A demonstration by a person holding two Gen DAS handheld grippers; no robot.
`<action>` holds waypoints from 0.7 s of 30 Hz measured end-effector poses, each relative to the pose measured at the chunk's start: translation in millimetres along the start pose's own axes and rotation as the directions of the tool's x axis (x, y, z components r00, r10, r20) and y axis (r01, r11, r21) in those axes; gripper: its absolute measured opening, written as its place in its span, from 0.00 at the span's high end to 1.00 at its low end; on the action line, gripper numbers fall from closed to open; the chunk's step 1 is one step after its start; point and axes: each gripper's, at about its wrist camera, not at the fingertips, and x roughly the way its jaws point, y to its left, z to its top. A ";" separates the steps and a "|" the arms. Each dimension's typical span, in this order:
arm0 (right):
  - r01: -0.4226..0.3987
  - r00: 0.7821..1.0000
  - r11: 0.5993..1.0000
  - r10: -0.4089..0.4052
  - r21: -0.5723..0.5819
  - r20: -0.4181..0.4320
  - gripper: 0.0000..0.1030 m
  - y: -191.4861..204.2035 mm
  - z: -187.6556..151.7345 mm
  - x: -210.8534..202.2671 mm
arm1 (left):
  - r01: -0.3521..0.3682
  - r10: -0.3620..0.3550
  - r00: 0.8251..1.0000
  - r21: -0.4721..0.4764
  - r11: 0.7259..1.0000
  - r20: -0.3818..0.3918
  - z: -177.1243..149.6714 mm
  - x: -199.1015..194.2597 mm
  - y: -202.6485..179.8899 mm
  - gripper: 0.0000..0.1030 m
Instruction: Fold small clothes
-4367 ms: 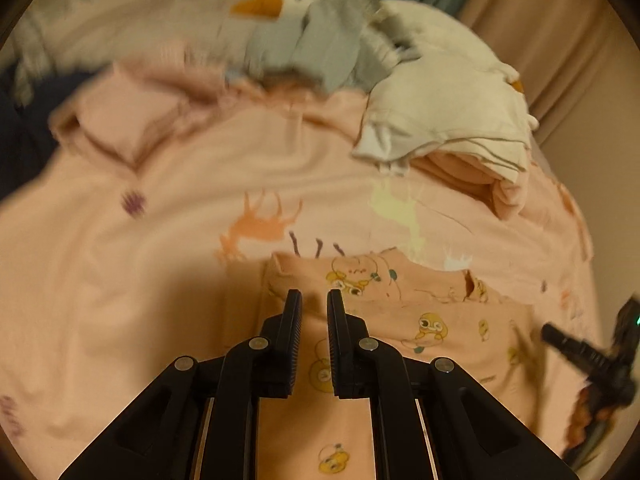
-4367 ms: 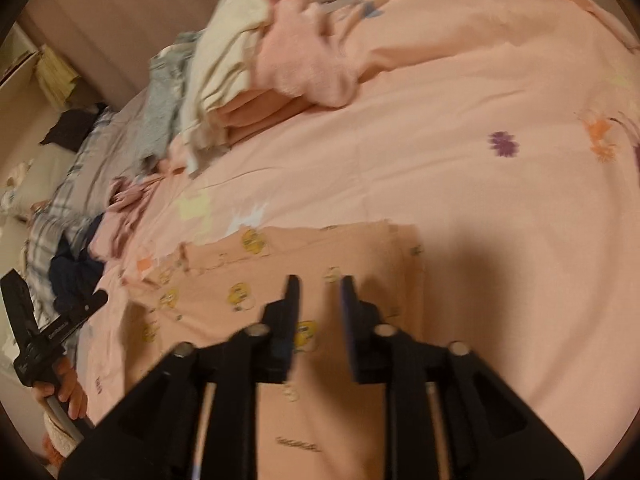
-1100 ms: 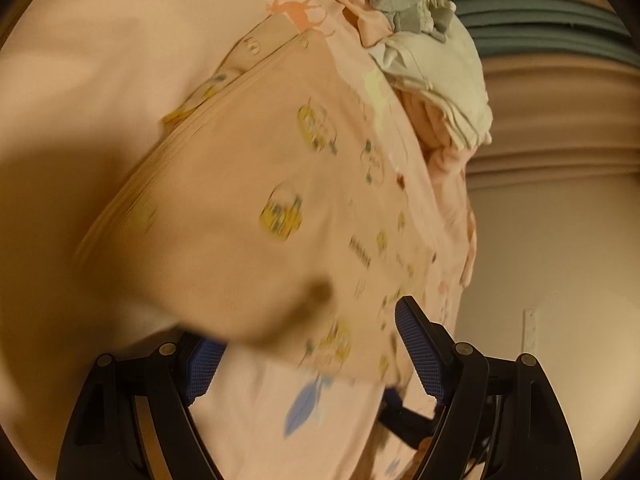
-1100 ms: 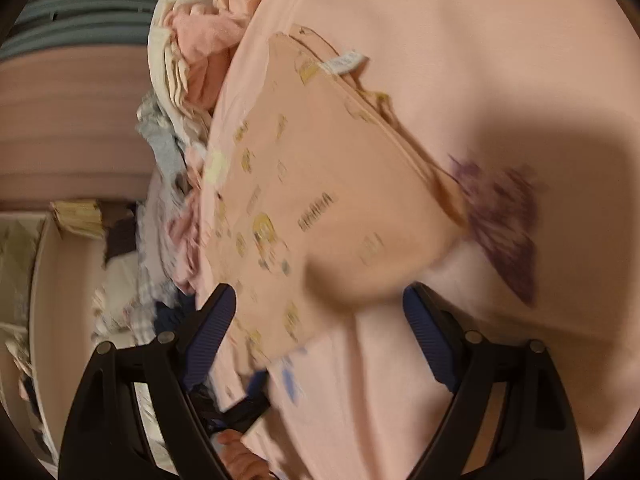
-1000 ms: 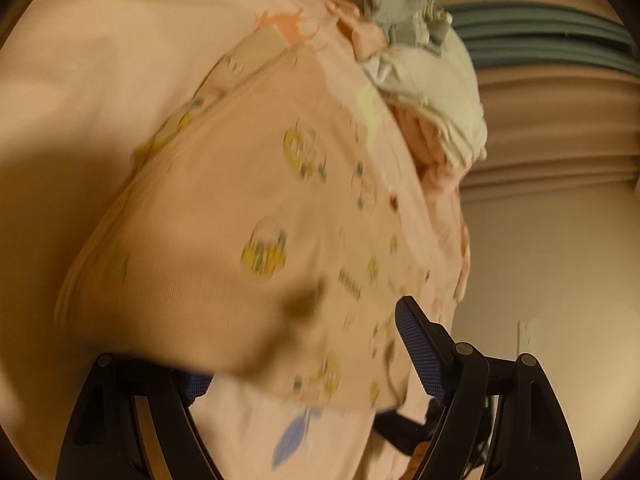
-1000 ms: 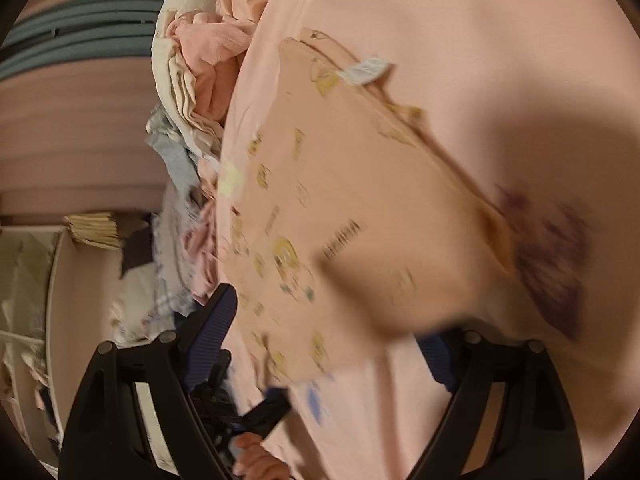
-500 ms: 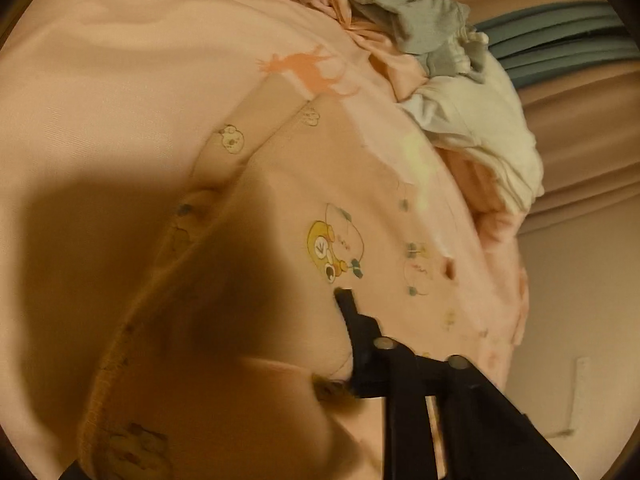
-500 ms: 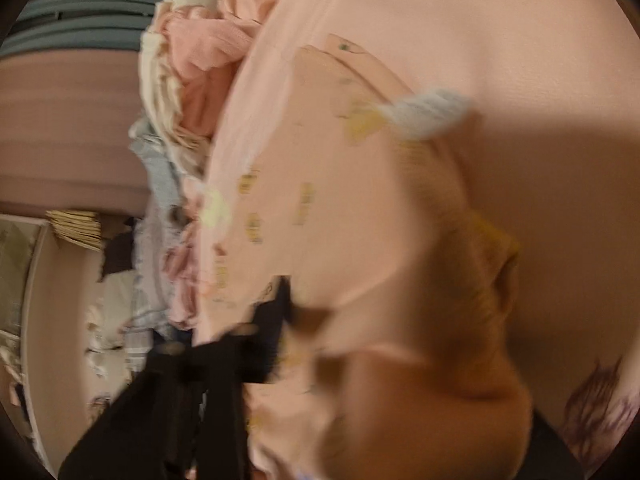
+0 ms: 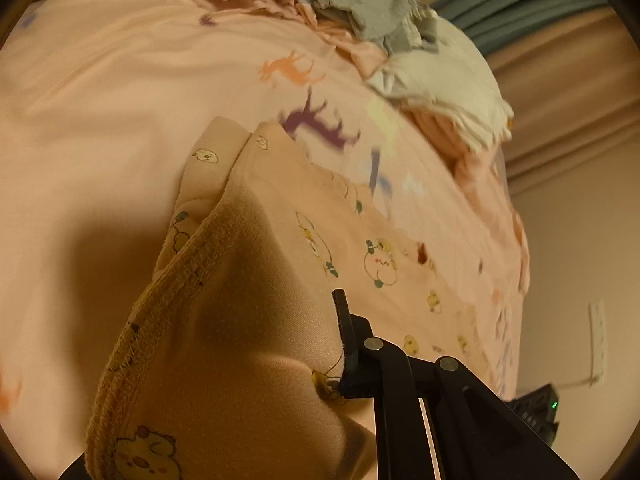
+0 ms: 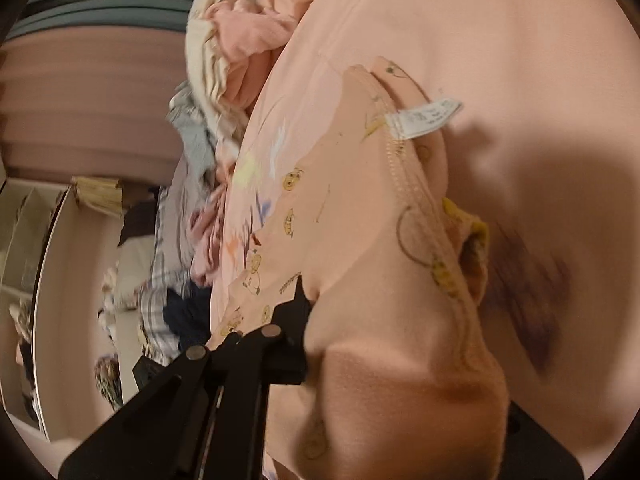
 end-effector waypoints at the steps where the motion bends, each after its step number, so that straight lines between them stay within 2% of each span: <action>1: 0.008 1.000 1.000 -0.008 -0.007 -0.009 0.91 -3.4 -11.5 -8.0 | 0.000 0.000 1.000 -0.001 1.000 -0.011 -11.6 -5.2 4.8 0.88; 5: 0.057 0.997 0.998 -0.056 0.005 -0.047 0.90 -23.8 -49.4 -28.0 | 0.009 -0.012 0.999 -0.046 0.999 -0.052 -46.1 -17.3 28.7 0.88; 8: 0.107 0.994 0.994 -0.106 0.018 -0.040 0.87 -39.8 -65.9 -34.5 | 0.009 -0.011 0.999 -0.052 0.999 -0.034 -59.0 -23.7 39.2 0.88; 11: 0.127 0.992 0.992 -0.126 0.026 -0.018 0.91 -51.5 -76.9 -50.1 | 0.013 -0.013 1.000 -0.005 1.000 0.010 -69.6 -37.7 40.5 0.88; 14: 0.198 0.978 0.980 -0.197 -0.021 0.065 0.92 -57.3 -87.7 -78.0 | -0.026 0.023 0.999 0.049 0.998 0.047 -80.3 -47.0 41.7 0.88; 19: 0.224 0.968 0.974 -0.221 -0.018 0.118 0.93 -68.8 -97.7 -97.0 | -0.123 0.116 0.988 0.064 0.990 0.103 -94.8 -58.9 54.8 0.88; 21: 0.231 0.966 0.973 -0.227 -0.018 0.123 0.94 -70.8 -100.2 -98.4 | -0.125 0.119 0.987 0.059 0.990 0.108 -97.4 -64.9 62.1 0.88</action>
